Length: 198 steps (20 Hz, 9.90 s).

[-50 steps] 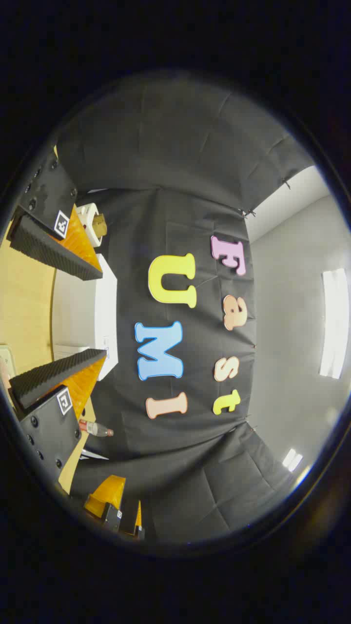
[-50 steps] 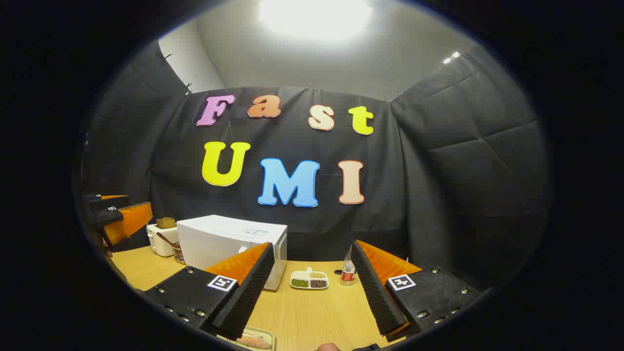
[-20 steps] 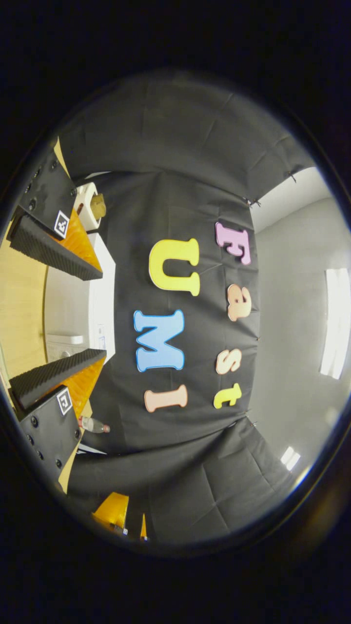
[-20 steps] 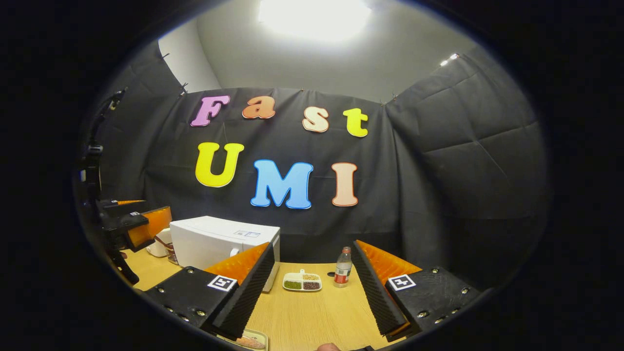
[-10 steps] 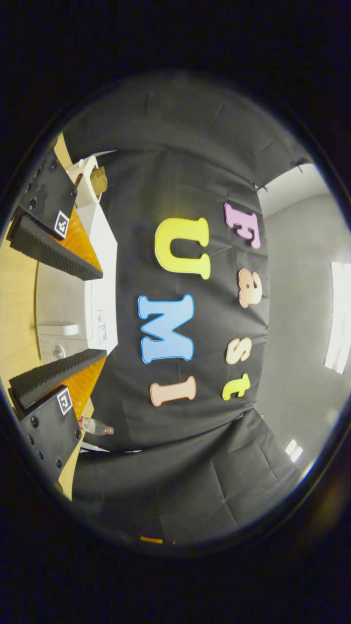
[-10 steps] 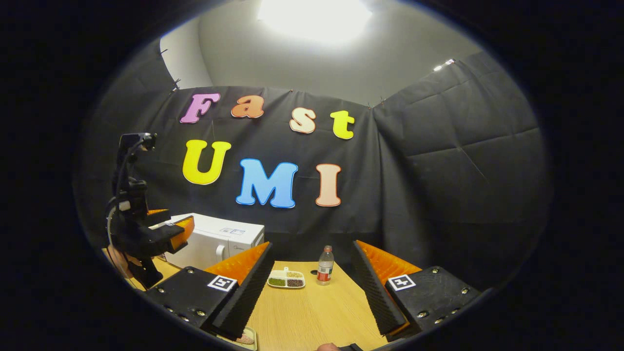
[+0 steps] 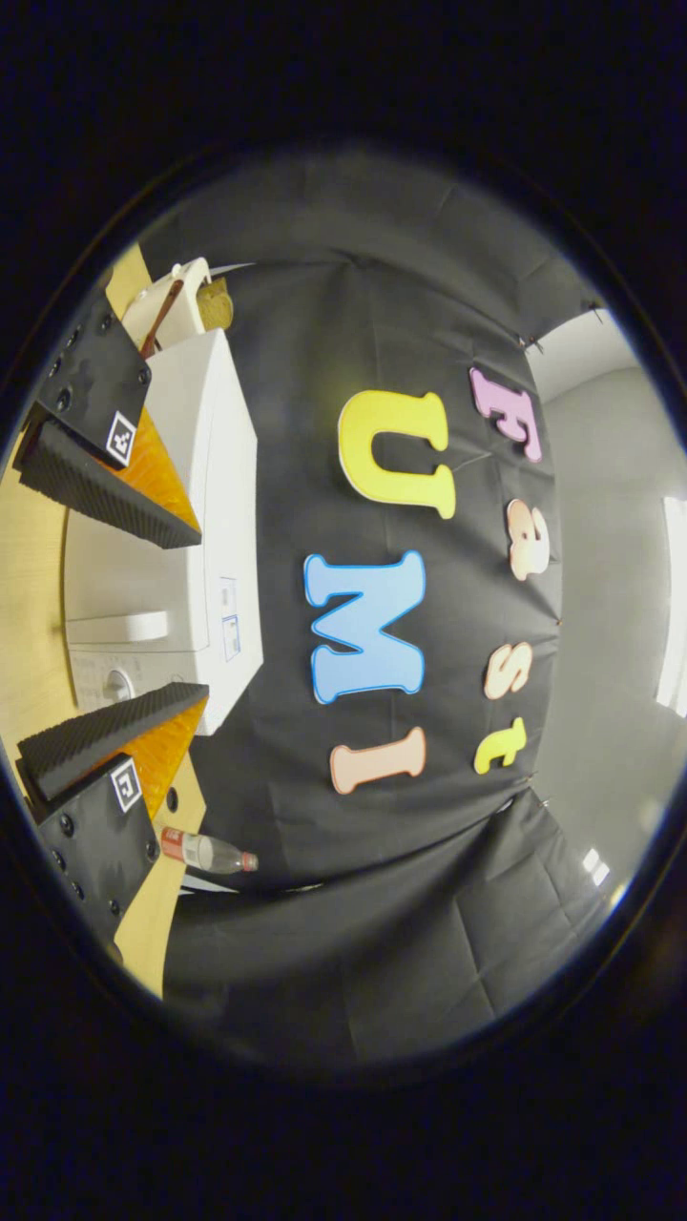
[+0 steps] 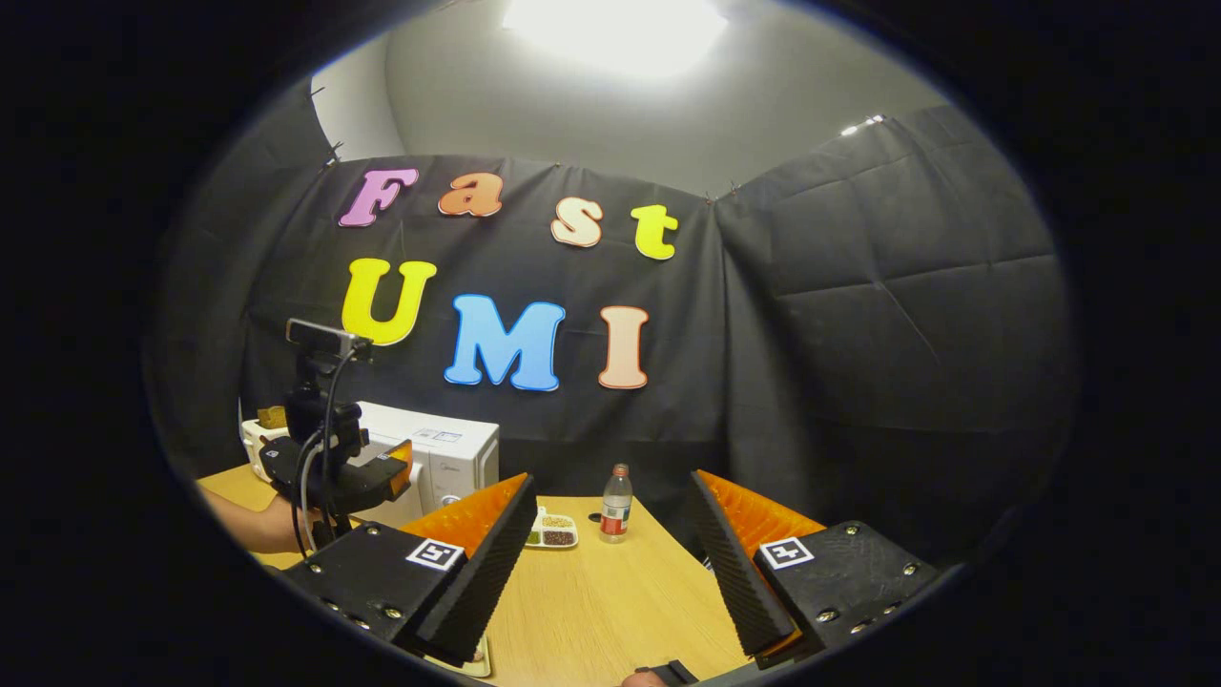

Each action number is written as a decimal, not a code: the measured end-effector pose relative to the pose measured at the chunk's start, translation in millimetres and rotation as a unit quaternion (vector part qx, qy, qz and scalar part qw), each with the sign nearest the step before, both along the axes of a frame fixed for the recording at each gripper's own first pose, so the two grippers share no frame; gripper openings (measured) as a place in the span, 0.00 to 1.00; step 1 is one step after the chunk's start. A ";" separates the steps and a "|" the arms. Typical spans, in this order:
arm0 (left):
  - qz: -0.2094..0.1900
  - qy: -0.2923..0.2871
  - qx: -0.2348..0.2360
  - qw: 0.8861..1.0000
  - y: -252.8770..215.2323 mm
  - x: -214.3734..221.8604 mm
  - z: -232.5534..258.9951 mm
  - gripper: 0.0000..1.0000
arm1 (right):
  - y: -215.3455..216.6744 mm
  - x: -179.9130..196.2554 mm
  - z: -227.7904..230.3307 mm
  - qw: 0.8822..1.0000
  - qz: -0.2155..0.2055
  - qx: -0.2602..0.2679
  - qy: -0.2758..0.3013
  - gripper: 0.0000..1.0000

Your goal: Open the microwave oven with the left hand, put the food in, and close the microwave oven.

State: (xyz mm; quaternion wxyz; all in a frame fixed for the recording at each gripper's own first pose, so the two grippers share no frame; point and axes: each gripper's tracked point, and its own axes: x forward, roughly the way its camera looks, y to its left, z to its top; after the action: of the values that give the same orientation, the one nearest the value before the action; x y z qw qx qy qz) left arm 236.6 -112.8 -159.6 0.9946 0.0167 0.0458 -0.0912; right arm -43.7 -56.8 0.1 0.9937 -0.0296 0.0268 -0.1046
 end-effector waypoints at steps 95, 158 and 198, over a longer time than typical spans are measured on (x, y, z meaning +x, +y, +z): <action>0.109 0.167 0.006 0.980 288.7 -207.8 -79.2 0.10 | 263.5 48.6 -7.1 0.948 0.317 0.012 0.003 0.97; 0.338 -0.014 0.004 0.941 286.5 -324.0 107.7 0.96 | 269.4 62.4 -192.6 0.769 0.575 -0.132 0.246 0.80; 0.372 0.027 0.022 0.927 459.5 -275.2 64.7 0.96 | 419.3 371.9 -259.0 0.874 0.372 -0.255 0.179 0.80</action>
State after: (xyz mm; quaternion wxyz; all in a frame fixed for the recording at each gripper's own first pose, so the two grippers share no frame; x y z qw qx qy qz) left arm -38.6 346.7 -94.9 0.9548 0.0177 0.0779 0.2863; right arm 328.2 362.6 -258.8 0.8955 -0.3077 0.1641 0.2766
